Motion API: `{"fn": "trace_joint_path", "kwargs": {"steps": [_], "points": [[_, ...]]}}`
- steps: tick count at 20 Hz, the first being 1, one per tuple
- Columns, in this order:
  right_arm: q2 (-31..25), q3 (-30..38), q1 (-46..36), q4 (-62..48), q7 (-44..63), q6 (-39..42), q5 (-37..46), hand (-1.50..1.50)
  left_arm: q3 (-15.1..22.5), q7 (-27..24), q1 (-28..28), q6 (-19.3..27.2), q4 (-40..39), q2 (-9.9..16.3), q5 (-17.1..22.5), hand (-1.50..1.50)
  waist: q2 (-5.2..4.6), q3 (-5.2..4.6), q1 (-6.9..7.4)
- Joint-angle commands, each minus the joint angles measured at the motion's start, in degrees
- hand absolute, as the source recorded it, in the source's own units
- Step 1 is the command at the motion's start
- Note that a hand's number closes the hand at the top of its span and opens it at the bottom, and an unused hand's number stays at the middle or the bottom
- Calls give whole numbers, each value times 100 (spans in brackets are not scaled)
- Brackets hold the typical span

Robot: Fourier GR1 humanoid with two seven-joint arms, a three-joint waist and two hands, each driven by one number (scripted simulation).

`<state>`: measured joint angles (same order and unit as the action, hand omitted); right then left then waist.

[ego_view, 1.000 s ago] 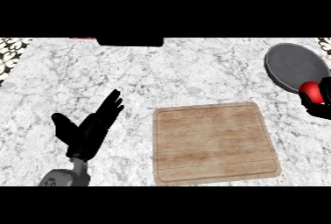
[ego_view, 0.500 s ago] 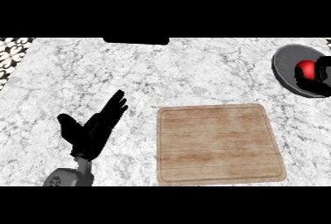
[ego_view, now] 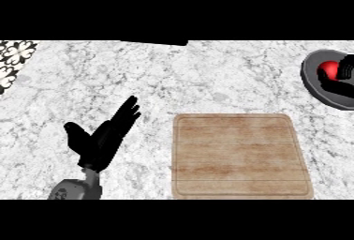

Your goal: Pick the tomato from the cutting board and place it in the pan

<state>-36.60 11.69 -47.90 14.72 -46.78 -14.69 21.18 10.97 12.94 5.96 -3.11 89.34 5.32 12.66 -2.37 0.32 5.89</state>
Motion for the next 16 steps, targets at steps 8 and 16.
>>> {"fn": "trace_joint_path", "kwargs": {"steps": [8,16], "points": [[123,-262,-199,-806,181,576,365,-150,-20,-100,135,-37,-146,-35,-33,0,-72,26,62],[-192,718,-608,-1012,141,2368,-669,-150,-25,120,162,54,9,-60,-5,0,-33,31,24]]}}
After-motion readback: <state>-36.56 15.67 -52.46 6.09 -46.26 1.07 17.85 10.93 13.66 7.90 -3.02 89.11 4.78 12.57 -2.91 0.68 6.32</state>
